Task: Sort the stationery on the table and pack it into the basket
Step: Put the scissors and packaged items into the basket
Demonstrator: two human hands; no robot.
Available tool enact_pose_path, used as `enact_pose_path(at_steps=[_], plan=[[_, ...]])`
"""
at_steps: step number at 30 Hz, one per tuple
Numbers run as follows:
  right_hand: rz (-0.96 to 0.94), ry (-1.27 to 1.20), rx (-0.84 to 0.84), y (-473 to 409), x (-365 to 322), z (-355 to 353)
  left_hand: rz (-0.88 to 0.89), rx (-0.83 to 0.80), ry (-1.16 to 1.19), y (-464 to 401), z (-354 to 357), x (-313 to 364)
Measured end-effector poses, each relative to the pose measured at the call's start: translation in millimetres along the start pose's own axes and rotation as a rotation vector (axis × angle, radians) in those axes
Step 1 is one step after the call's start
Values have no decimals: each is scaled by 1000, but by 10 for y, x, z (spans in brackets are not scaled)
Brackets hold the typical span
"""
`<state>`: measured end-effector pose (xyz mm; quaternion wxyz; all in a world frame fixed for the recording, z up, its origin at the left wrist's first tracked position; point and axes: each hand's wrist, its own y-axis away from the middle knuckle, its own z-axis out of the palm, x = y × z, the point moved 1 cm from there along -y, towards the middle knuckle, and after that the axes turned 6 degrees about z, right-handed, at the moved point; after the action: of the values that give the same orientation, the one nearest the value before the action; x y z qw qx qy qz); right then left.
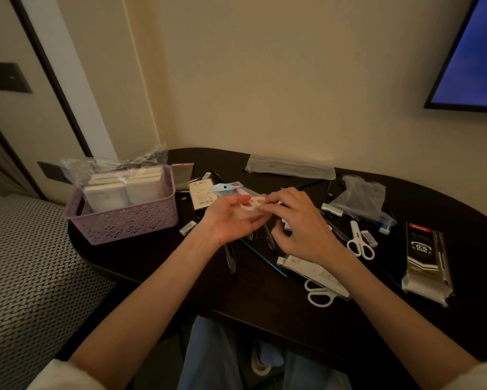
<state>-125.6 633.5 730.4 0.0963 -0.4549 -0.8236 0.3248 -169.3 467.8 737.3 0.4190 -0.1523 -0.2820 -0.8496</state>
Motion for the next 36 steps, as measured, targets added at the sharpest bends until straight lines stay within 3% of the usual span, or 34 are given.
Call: enact_pose_path(at_steps=[3, 8, 13, 21, 28, 36], plan=[[-56, 33, -8, -97, -20, 0, -30, 3, -86, -18, -12, 30], [-153, 101, 122, -243, -26, -34, -17, -50, -165, 51, 8, 118], [5, -141, 309, -422, -81, -97, 351, -42, -193, 109, -87, 471], [421, -746, 392, -1085, -293, 71, 849, 149, -633, 463, -230, 1105], [510, -910, 311, -1627, -565, 531, 998, 387, -754, 812, -725, 1703], [650, -979, -29, -1952, -739, 1246, 987, 646, -871, 874, -1325, 2094]])
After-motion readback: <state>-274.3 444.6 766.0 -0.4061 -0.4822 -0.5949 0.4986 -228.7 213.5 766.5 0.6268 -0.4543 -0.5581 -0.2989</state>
